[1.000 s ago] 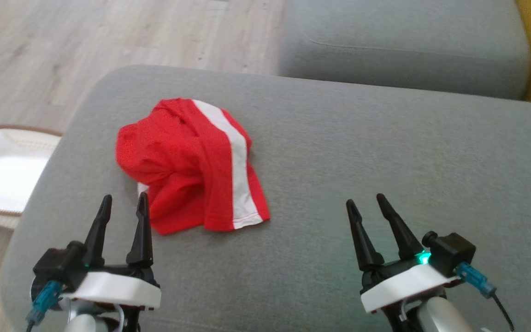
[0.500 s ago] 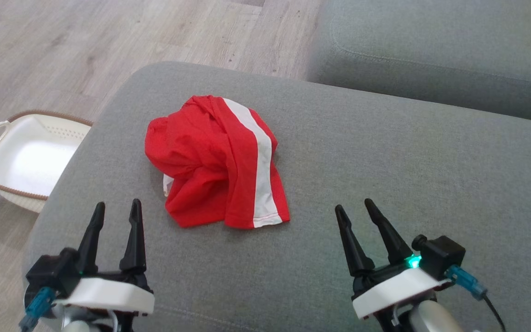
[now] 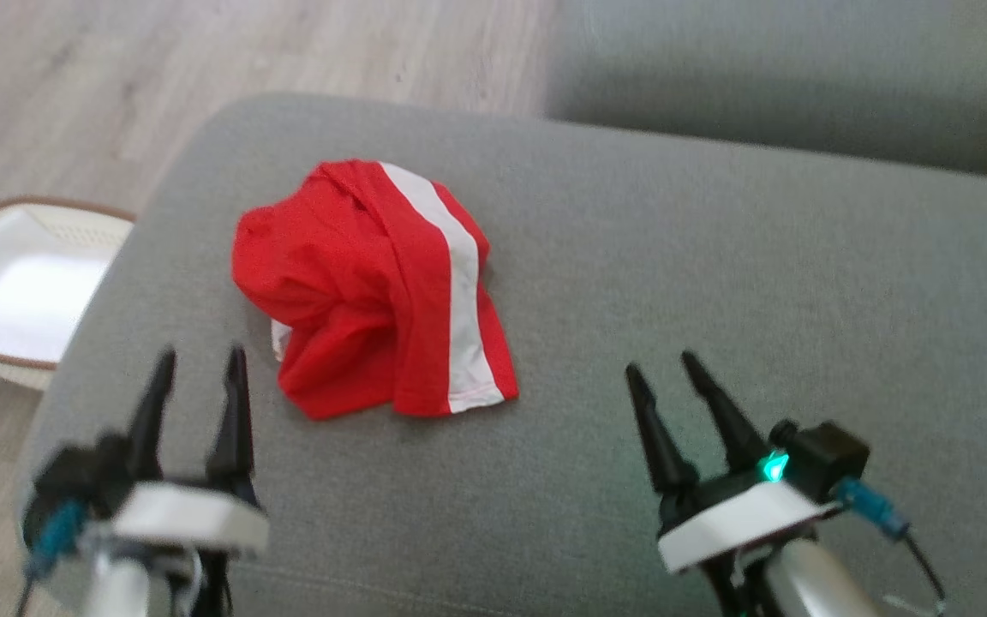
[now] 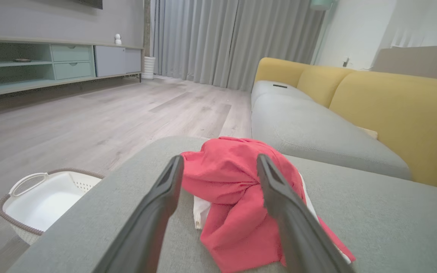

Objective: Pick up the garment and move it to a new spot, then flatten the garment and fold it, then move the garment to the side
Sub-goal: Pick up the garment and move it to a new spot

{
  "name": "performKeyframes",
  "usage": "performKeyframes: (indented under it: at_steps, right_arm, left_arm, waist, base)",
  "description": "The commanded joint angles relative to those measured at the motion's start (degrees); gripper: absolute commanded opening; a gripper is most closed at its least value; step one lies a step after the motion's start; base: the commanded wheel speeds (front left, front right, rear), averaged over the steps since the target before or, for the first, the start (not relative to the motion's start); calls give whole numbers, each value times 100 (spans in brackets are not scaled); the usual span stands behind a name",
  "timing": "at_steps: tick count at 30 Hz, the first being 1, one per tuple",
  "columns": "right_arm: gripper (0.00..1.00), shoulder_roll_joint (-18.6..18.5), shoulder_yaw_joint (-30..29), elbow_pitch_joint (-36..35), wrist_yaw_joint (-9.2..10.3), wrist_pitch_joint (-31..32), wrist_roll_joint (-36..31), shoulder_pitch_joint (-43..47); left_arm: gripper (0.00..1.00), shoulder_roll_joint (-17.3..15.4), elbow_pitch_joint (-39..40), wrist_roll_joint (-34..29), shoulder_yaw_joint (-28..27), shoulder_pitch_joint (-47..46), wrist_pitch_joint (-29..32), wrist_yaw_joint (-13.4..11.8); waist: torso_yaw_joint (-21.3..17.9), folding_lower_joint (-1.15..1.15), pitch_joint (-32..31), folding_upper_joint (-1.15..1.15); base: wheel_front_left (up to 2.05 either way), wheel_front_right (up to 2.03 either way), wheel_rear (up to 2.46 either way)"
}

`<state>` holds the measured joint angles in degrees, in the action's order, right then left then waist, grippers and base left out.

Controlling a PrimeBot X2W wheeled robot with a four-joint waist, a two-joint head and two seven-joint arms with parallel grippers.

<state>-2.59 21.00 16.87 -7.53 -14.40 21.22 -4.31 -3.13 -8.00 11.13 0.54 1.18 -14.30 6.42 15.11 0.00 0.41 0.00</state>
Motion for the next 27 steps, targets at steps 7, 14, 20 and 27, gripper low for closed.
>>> performKeyframes:
  at_steps: [7, 14, 20, 27]
  right_arm:
    - [100, -29, -276, -356, 4, -60, -269, -604]
    - [100, -29, -474, -465, 4, -60, -356, -823]
    - [100, -29, -469, -554, 4, -60, -314, -1018]
    - [100, -29, -436, -618, 4, -60, -196, -1196]
  left_arm:
    - [100, -890, -546, -98, 92, -1972, 168, 96]
    - [100, -1949, -1453, 857, 1367, -3881, 1987, 105]
    - [100, -2593, -2017, 1604, 2420, -5109, 3467, 105]
    - [100, -2890, -2596, 2280, 3121, -5929, 4405, 106]
  waist:
    - [-504, 0, 917, 0]
    - [-910, 0, 1520, 0]
    - [-1228, 0, 1927, 0]
    - [-1524, 0, 2346, 0]
  base:
    - [0, 0, 0]
    - [0, 0, 0]
    - [0, 0, 0]
    - [0, 0, 0]
